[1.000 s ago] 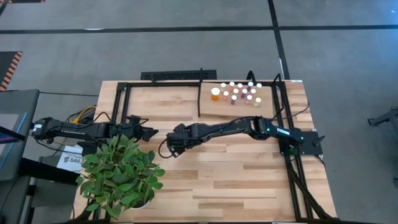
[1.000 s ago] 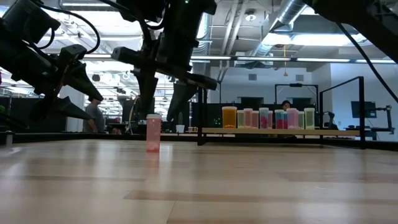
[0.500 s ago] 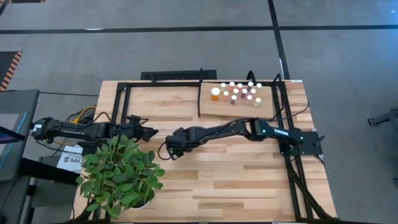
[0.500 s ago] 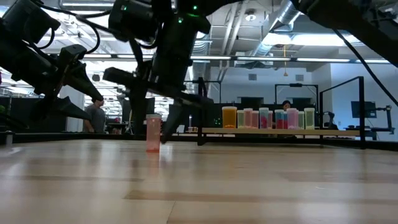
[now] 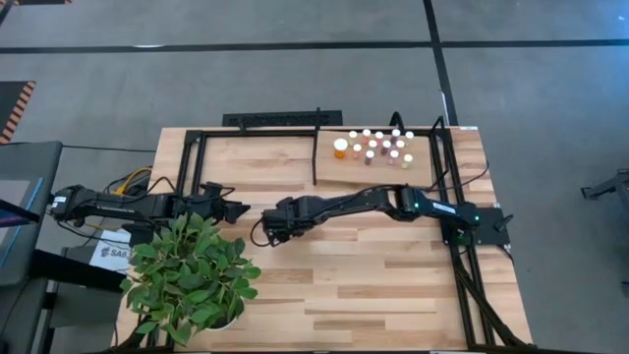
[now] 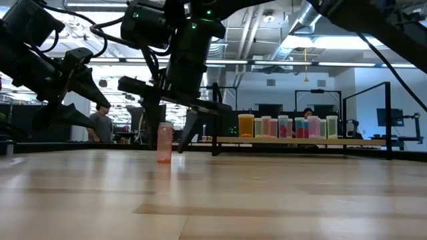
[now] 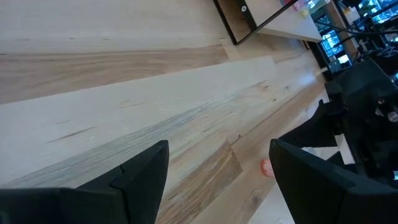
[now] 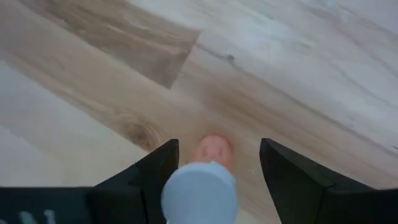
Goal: Pick and place medicine bottles onto shelf by color
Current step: Put the pink pill bottle on the shelf
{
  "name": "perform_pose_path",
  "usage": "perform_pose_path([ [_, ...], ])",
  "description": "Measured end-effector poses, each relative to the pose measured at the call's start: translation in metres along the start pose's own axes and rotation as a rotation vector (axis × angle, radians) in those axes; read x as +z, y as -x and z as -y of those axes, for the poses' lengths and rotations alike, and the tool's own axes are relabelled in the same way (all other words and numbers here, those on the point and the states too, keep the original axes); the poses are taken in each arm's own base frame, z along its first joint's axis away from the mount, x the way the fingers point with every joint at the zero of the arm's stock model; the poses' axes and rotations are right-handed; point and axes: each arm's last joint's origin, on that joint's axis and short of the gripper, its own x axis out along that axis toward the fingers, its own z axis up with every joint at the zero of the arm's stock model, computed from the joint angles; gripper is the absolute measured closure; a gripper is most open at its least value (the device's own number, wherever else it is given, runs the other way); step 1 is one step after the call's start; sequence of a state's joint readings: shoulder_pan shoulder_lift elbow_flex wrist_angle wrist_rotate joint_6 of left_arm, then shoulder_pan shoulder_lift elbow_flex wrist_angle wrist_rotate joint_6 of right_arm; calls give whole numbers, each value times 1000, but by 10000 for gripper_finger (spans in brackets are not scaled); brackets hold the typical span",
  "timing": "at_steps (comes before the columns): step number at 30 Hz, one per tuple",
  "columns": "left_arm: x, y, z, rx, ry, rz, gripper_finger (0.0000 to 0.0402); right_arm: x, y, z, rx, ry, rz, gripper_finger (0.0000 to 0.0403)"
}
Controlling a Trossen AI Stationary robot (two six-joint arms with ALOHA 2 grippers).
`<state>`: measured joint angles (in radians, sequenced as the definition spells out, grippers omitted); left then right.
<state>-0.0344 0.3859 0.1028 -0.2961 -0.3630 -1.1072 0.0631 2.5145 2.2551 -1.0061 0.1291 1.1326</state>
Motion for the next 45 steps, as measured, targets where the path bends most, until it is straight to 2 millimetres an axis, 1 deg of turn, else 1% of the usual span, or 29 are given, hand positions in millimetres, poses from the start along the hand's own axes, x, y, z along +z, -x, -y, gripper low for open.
perform_pose_path([
  [3,0,0,0,0,0,0,137,0,0,0,-2,-16,-1,172],
  [11,0,0,0,0,0,0,137,-5,1,-1,-4,-10,-6,256],
  [15,0,0,0,0,0,0,137,-5,3,0,-14,-9,-30,280],
  [19,0,0,0,0,0,0,137,0,15,4,-40,-16,-51,281],
  [23,0,0,0,0,0,0,137,12,40,13,-96,-38,-70,280],
  [29,0,0,0,-1,0,0,137,34,81,39,-182,-92,-73,286],
  [35,0,0,0,0,0,0,137,59,124,69,-248,-102,-18,290],
  [37,0,0,0,-1,0,0,137,67,135,80,-266,-113,6,290],
  [40,0,0,0,-1,0,-1,137,77,144,102,-293,-151,17,291],
  [43,0,0,0,0,0,-1,137,82,143,126,-305,-195,18,291],
  [45,0,0,0,0,0,0,137,81,139,143,-294,-229,12,291],
])
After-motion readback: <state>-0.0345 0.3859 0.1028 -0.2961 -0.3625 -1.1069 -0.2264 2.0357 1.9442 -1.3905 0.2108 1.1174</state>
